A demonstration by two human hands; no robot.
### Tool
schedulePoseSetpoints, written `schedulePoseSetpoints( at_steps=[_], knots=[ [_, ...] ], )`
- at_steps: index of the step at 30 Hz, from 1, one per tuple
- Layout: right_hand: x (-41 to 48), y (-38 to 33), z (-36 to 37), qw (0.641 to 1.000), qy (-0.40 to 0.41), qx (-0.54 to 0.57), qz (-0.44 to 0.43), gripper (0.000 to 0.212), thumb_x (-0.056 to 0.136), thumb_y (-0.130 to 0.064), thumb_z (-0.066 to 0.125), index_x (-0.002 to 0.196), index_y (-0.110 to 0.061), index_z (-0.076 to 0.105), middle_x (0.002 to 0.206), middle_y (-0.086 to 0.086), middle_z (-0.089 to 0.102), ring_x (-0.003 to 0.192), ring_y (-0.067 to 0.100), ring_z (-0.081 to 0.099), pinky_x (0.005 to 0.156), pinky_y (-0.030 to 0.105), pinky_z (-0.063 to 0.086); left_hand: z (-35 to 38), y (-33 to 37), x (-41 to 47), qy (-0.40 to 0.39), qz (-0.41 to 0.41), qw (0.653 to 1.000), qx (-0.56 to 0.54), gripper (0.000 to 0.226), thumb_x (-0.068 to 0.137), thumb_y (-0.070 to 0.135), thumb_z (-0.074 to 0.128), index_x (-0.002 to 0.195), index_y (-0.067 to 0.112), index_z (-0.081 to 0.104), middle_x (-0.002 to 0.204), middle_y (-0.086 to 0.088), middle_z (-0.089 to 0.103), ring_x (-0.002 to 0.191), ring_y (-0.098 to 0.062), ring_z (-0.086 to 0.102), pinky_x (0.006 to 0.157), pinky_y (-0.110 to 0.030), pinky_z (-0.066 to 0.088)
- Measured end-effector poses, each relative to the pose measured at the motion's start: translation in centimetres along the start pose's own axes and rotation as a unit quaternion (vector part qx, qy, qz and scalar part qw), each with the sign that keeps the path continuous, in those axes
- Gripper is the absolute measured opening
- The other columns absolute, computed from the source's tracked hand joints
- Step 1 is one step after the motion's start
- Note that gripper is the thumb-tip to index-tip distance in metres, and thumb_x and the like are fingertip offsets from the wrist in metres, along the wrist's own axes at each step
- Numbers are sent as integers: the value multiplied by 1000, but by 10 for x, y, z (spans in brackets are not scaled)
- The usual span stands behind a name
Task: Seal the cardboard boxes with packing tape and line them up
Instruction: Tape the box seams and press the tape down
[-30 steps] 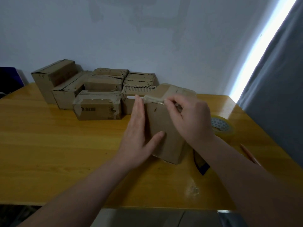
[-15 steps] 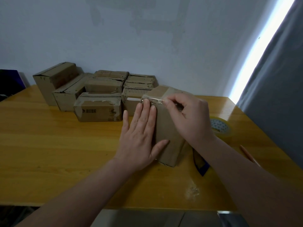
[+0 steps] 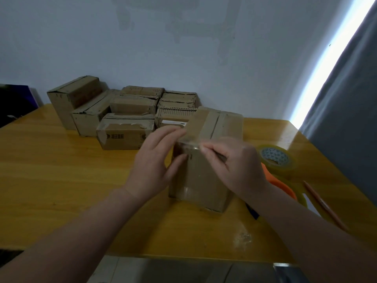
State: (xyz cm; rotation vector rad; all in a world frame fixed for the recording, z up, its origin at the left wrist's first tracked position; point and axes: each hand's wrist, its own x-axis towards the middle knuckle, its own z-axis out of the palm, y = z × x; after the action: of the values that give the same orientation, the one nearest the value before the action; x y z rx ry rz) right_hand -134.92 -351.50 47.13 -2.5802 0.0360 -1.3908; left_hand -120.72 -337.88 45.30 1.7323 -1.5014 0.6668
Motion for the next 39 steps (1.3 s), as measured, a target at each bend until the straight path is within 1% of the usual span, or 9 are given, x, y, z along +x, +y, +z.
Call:
schedulePoseSetpoints(
  at_steps=[4,8,12,16,20,25,28,32,39],
  knots=[
    [-10,0,2,999,-35,-7,-30,22,90,-23,61,101,-10,75,99,3,74,94,12,70,86,24,55,-4,-16,1,-44,62,997,-18,28,89,27,57,108,11,71,109,-6,69,99,-16,64,84,-33,55],
    [-13,4,-1,995,-81,-33,-54,32,89,-32,61,110,-9,71,110,6,71,103,15,67,93,27,52,-10,-22,2,-76,90,993,-16,28,91,24,54,109,10,71,112,-9,69,101,-21,67,83,-38,57],
    [-16,10,-4,977,-103,-120,-142,40,88,-31,61,119,-6,65,121,11,65,111,21,64,97,33,50,-21,-25,9,-127,98,987,-20,32,94,26,48,114,12,68,114,-5,68,105,-16,65,88,-31,54],
    [-22,17,-10,919,-130,-284,-241,56,92,-39,51,136,-6,48,139,13,51,125,28,53,105,39,42,-28,-25,14,-145,60,983,-92,36,97,30,42,116,12,67,115,-1,68,109,-7,61,92,-22,49],
    [-28,21,-13,832,-133,-461,-279,72,96,-56,28,148,-7,26,153,4,26,137,29,31,113,48,19,-28,-25,19,-145,-17,975,-170,38,95,33,39,115,17,67,110,6,68,103,-2,61,85,-21,48],
    [-42,26,-16,748,-209,-554,-300,81,94,-62,15,152,-5,13,156,2,13,140,24,22,115,46,0,-26,-26,22,-151,-70,958,-233,36,89,32,39,115,25,63,109,14,66,105,0,60,85,-10,44],
    [-45,22,-19,762,-241,-513,-315,80,93,-62,23,150,-6,23,156,8,18,142,24,21,117,47,-5,-24,-26,23,-161,-93,943,-274,35,87,32,40,114,27,63,109,11,68,105,-2,61,88,-15,46],
    [-17,8,-13,809,-192,-466,-303,73,95,-57,24,146,-5,31,153,13,30,143,26,27,116,47,0,-21,-25,25,-150,-117,927,-324,35,88,29,40,114,24,63,102,9,70,101,-4,63,84,-14,46],
    [-9,8,19,778,-220,-509,-296,88,92,-66,17,150,0,13,157,16,3,146,24,2,117,49,-5,-21,-27,29,-148,-133,922,-331,39,89,12,35,114,16,65,93,11,67,90,-4,62,76,-12,44]
  ],
)
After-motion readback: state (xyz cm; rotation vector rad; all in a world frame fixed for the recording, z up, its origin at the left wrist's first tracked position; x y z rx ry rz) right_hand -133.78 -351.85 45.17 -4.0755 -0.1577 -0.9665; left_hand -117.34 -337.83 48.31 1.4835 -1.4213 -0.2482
